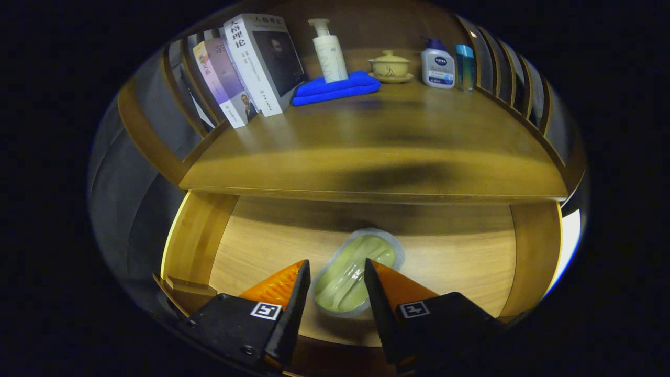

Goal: Pull open the drawer, take out the items inside it, and place them on the countertop above the cabinet.

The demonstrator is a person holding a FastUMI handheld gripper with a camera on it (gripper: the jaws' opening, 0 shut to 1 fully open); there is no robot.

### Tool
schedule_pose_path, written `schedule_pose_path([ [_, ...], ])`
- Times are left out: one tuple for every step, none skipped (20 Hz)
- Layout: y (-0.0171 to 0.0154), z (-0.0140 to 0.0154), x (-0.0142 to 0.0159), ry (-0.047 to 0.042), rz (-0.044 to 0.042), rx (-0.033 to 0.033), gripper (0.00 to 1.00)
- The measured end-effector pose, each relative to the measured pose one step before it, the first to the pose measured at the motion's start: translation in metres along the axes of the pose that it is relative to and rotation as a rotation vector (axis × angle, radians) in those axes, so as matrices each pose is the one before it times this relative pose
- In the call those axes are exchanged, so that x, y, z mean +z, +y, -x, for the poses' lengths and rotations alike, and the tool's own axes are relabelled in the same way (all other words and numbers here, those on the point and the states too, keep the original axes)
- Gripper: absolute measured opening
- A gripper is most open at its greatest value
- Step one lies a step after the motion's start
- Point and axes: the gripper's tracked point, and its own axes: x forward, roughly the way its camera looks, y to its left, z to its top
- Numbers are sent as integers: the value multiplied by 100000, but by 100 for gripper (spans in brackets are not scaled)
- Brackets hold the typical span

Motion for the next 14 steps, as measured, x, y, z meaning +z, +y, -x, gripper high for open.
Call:
schedule_pose_path([
  [-501,-408,66,355,187,-2086,66],
  [-274,-356,-251,1965,1004,-798,66],
  [50,-165,-465,2130,378,190,66],
  [-153,-370,-277,1518,365,-526,67],
  [169,-223,-158,1121,-1715,605,57],
  [20,113,121,-311,-812,251,47],
  [13,130,140,366,-804,454,39],
  [286,-109,-364,793,-634,941,30],
  [300,176,-184,308,-1476,2055,22],
  [321,191,-119,-27,-1336,2455,22],
  [283,205,-420,511,-799,1784,22],
  [52,206,-54,-200,544,960,22],
  [-170,457,140,-1696,1919,-403,22],
  [-146,446,102,-1404,1046,-20,22],
])
